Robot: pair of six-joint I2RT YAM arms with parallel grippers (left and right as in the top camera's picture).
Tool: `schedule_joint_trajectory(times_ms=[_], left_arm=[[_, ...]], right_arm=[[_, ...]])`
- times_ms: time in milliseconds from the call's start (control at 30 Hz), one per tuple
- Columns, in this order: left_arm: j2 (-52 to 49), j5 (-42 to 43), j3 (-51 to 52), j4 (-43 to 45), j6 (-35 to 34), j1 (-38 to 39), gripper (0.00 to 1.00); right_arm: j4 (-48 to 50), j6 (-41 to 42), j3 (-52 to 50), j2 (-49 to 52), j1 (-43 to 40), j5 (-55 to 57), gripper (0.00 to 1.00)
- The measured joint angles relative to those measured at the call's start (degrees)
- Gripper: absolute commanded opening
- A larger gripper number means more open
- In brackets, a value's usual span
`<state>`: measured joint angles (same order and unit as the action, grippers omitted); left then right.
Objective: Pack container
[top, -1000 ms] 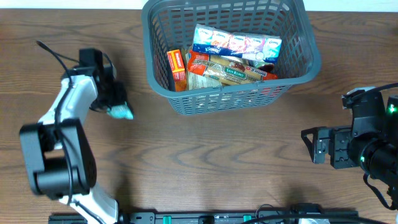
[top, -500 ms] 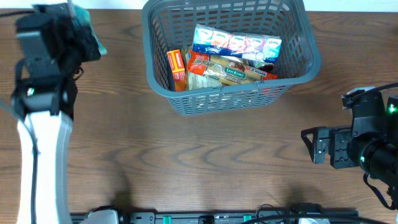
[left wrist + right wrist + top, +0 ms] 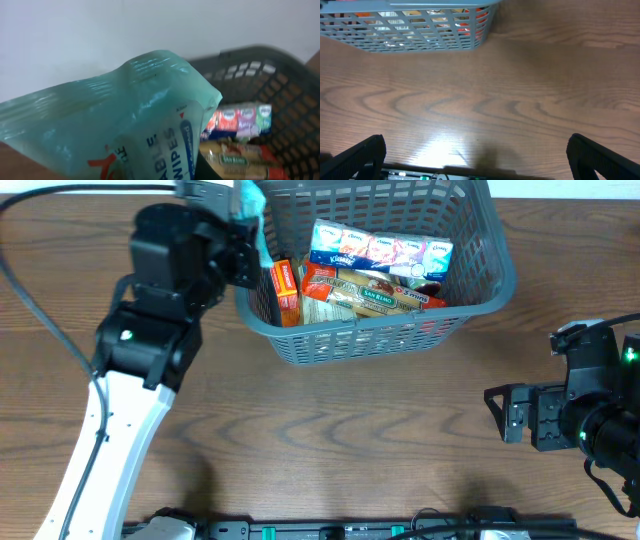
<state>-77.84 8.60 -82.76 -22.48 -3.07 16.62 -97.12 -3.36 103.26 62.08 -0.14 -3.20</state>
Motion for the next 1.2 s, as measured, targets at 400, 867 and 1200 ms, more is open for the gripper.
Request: schedule_joint_trajectory(times_ms=[400, 867, 1200], left_arm=[[-1.49, 0.39, 0.02, -1.9, 0.02, 1.09, 0.99], [9.2, -11.04, 0.02, -3.56, -0.72, 1.11, 0.98], [12.46, -24.55, 0.02, -5.44, -3.15, 1.11, 0.99]], right_arm=[[-0.02, 0.0, 0.0, 0.0, 0.0, 0.0, 0.99], [-0.02, 0.0, 0.0, 0.0, 0.0, 0.0, 0.99], [0.0, 0.0, 0.0, 0.0, 0.0, 0.0, 0.99]])
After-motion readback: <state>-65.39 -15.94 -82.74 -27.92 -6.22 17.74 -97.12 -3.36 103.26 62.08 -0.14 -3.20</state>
